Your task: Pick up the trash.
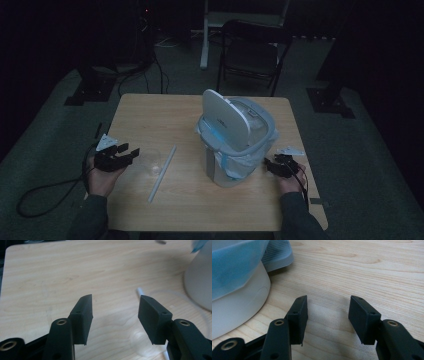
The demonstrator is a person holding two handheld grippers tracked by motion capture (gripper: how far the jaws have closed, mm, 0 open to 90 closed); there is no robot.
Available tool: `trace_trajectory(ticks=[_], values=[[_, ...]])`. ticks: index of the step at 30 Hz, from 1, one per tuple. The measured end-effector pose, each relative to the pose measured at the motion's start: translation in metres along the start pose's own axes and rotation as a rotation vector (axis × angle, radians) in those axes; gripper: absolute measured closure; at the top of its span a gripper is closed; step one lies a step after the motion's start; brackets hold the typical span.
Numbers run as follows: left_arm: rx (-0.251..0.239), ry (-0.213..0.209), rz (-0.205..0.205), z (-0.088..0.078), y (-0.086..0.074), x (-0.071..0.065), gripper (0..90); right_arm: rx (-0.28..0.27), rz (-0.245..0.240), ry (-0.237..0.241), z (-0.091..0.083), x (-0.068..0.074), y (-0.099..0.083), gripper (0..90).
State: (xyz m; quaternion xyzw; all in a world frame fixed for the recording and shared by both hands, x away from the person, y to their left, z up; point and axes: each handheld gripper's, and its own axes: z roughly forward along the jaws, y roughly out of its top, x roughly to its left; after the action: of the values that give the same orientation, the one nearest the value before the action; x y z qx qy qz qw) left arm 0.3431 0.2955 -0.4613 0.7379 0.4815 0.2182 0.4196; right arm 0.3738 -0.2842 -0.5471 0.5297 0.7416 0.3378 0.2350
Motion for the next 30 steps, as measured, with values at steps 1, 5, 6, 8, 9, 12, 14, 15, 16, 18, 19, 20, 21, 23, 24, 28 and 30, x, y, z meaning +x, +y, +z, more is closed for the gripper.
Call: trace_trajectory(ticks=[1, 5, 6, 8, 9, 12, 14, 15, 16, 18, 19, 20, 21, 23, 24, 28, 30], values=[[0.000, 0.000, 0.000, 0.000, 0.000, 0.000, 46.7, 0.000, 0.000, 0.000, 0.000, 0.000, 0.000, 48.7], [0.000, -0.016, 0.019, 0.000, 0.007, -0.003, 48.9, 0.000, -0.001, 0.000, 0.000, 0.000, 0.000, 48.6], [0.003, -0.027, 0.026, 0.001, 0.009, -0.006, 49.5, 0.000, -0.001, 0.000, 0.000, 0.000, 0.000, 48.6], [0.008, -0.045, 0.033, 0.002, 0.009, -0.009, 51.2, -0.001, -0.001, 0.000, 0.000, 0.000, 0.000, 48.5], [0.008, -0.045, 0.033, 0.002, 0.009, -0.009, 51.8, -0.001, -0.001, 0.000, 0.000, 0.000, 0.000, 48.5], [0.030, -0.069, 0.045, 0.003, 0.008, -0.014, 53.3, -0.002, -0.002, 0.000, 0.000, 0.000, 0.000, 48.5], [0.041, -0.077, 0.045, 0.004, 0.006, -0.014, 53.7, -0.002, -0.002, 0.000, 0.000, 0.000, 0.000, 48.5], [0.041, -0.077, 0.045, 0.004, 0.006, -0.014, 54.1, -0.002, -0.002, 0.000, 0.000, 0.000, 0.000, 48.5], [0.053, -0.080, 0.045, 0.004, 0.004, -0.013, 54.3, -0.002, -0.002, 0.000, 0.000, 0.000, 0.000, 48.4], [0.066, -0.087, 0.044, 0.004, 0.002, -0.013, 55.2, -0.002, -0.002, 0.001, 0.000, 0.000, 0.000, 48.4], [0.066, -0.087, 0.044, 0.004, 0.002, -0.013, 55.7, -0.002, -0.002, 0.001, 0.000, 0.000, 0.000, 48.4], [0.077, -0.097, 0.044, 0.004, 0.000, -0.013, 56.8, -0.002, -0.003, 0.001, 0.000, 0.000, 0.000, 48.4], [0.077, -0.097, 0.044, 0.004, 0.000, -0.013, 57.0, -0.002, -0.003, 0.001, 0.000, 0.000, 0.000, 48.4], [0.093, -0.109, 0.039, 0.004, -0.003, -0.012, 58.3, -0.002, -0.003, 0.001, 0.000, 0.000, 0.000, 48.4], [0.103, -0.128, 0.032, 0.004, -0.007, -0.010, 59.3, 0.000, -0.003, 0.002, 0.000, 0.001, 0.000, 48.4], [0.123, -0.154, 0.025, 0.001, -0.013, -0.007, 64.5, 0.000, -0.003, 0.002, 0.000, 0.001, 0.000, 48.4], [0.142, -0.151, 0.042, 0.000, -0.015, -0.007, 69.4, 0.001, -0.003, 0.002, 0.000, 0.001, 0.000, 48.5]])
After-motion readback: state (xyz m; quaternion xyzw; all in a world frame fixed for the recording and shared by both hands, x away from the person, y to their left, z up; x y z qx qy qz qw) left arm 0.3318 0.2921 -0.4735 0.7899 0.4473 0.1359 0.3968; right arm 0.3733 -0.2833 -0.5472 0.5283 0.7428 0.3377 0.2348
